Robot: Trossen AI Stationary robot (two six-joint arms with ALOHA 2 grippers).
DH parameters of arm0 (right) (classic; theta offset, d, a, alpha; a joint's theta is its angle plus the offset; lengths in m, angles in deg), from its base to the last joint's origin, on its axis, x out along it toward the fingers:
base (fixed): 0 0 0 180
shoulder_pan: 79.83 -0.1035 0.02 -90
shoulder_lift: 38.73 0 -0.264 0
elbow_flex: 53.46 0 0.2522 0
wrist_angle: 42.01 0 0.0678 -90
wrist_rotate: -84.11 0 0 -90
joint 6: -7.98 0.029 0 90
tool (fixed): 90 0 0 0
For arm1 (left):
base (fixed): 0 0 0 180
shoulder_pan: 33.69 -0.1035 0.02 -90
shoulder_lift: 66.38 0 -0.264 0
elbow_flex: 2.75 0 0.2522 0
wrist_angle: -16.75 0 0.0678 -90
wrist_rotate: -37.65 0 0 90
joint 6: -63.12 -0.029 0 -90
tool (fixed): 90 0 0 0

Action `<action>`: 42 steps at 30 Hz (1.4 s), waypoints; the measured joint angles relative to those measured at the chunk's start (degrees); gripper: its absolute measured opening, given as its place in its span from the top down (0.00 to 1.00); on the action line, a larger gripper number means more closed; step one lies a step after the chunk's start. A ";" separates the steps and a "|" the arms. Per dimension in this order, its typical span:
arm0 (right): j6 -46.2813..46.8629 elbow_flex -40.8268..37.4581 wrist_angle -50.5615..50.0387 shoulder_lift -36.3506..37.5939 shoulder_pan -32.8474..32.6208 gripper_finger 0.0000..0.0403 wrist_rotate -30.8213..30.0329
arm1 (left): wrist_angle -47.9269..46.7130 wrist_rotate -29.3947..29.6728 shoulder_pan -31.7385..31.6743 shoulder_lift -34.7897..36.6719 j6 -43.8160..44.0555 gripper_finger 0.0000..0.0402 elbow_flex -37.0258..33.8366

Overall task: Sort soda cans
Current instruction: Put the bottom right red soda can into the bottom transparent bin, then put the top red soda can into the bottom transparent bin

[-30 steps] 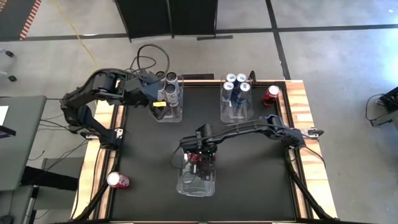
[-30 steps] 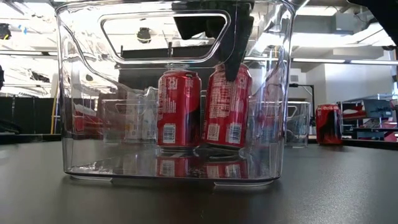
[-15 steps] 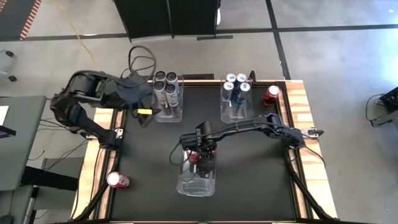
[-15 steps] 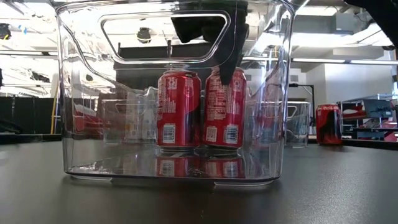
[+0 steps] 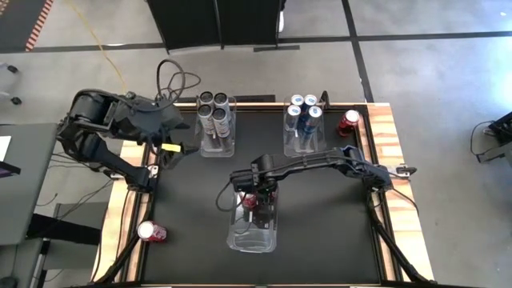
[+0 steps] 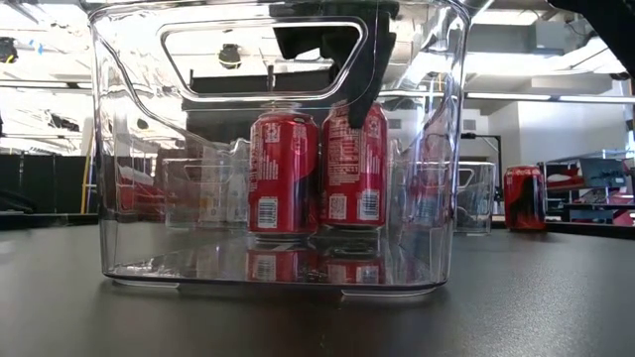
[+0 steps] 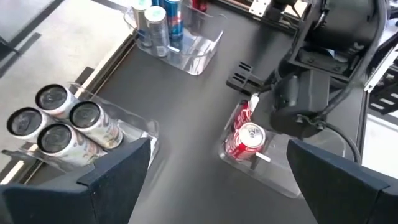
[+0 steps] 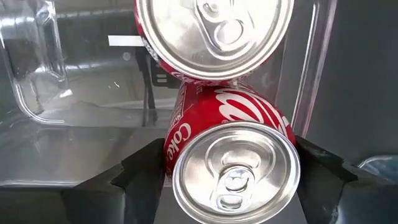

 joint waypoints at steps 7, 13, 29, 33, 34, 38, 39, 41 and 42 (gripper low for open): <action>-0.13 0.17 0.14 0.13 -0.03 0.03 -0.17 | 0.04 -2.25 0.00 -0.04 0.57 0.08 0.00; 0.30 0.17 0.08 1.15 -0.30 0.07 -0.17 | 0.03 -4.01 -0.02 0.49 -2.42 0.08 0.00; 6.44 0.19 2.10 21.43 4.36 0.07 -9.36 | 0.00 -10.47 2.89 2.34 5.28 0.08 -0.17; 9.32 0.20 -5.78 24.50 9.85 0.07 -11.04 | 0.02 -7.68 2.89 2.25 5.84 0.08 -0.20; 9.94 0.15 -6.66 24.88 11.14 0.07 -12.39 | 0.03 -7.53 2.89 2.25 5.81 0.08 -0.20; 11.12 -0.76 -6.37 27.27 16.15 0.07 -13.68 | 0.02 -6.31 2.89 2.27 6.17 0.08 -0.20; 11.20 -0.76 -6.39 27.73 17.50 0.07 -13.66 | 0.03 -6.25 2.89 2.25 6.84 0.08 -0.20; 11.52 -0.74 -6.28 28.39 20.45 0.07 -13.65 | 0.02 -6.25 2.90 2.25 8.60 0.08 -0.20; 11.90 -0.77 -6.30 28.58 21.96 0.07 -13.69 | 0.02 -6.22 3.08 2.25 9.73 0.08 -0.20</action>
